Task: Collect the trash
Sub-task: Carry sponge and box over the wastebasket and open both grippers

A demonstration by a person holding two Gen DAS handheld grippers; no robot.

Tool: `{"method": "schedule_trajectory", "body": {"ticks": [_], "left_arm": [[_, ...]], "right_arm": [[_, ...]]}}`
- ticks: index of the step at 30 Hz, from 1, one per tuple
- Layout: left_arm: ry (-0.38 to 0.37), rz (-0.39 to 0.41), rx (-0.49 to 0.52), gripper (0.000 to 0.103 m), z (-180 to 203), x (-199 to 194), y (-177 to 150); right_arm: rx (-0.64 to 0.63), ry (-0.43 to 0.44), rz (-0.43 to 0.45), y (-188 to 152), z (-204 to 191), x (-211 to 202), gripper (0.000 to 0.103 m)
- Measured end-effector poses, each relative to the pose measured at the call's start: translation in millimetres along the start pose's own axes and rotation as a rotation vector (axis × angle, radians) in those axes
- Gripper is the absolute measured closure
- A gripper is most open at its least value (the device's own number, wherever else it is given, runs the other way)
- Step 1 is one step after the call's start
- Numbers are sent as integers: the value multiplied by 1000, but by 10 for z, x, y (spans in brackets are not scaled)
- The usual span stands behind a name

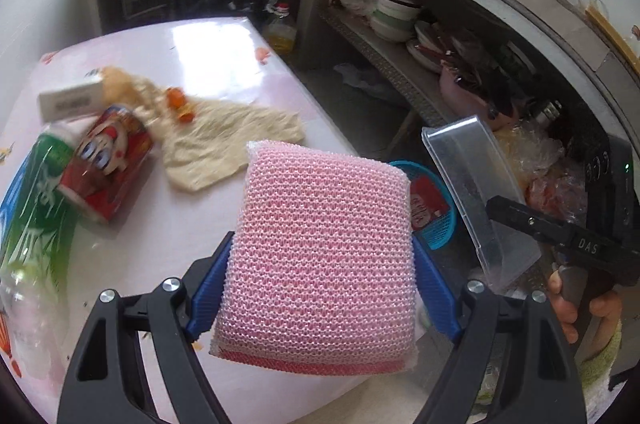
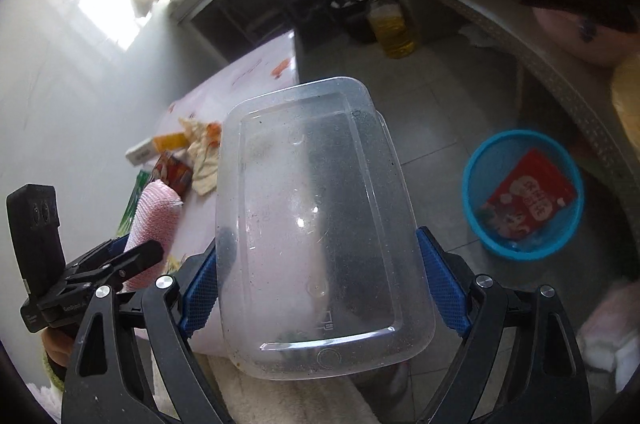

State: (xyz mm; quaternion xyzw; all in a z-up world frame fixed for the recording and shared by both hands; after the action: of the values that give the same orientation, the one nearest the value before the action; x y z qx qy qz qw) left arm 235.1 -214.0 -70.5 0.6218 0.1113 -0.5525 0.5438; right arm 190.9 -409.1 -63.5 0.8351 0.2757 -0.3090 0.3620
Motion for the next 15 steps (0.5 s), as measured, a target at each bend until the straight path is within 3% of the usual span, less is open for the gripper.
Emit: {"method": "schedule_trajectory", "body": {"ticks": [5, 8, 11, 15], "left_arm": [[-148, -62, 73, 22, 776, 464, 451], [-247, -222, 51, 22, 1214, 1076, 590], [-223, -345, 68, 22, 1494, 1665, 610], [-170, -443, 86, 21, 1759, 2284, 623]], "right_arm": [[239, -72, 35, -50, 937, -155, 19], [364, -96, 7, -189, 1377, -15, 19], [455, -120, -24, -265, 1705, 205, 18], [521, -179, -38, -167, 2032, 591, 16]]}}
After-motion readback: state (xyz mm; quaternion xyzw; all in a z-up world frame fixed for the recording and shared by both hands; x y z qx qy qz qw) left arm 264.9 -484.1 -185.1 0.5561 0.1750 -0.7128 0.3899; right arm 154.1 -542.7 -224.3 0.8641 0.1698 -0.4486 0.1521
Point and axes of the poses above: each gripper's, at about its wrist camera, not at the fingertips, and x roughly the way its jaws point, z to its right, y to its top, the point moved 8 cm from there along x, roughly the way its jaws point, and after that the axes turned 1 degree about y, right-handed, at the moved point
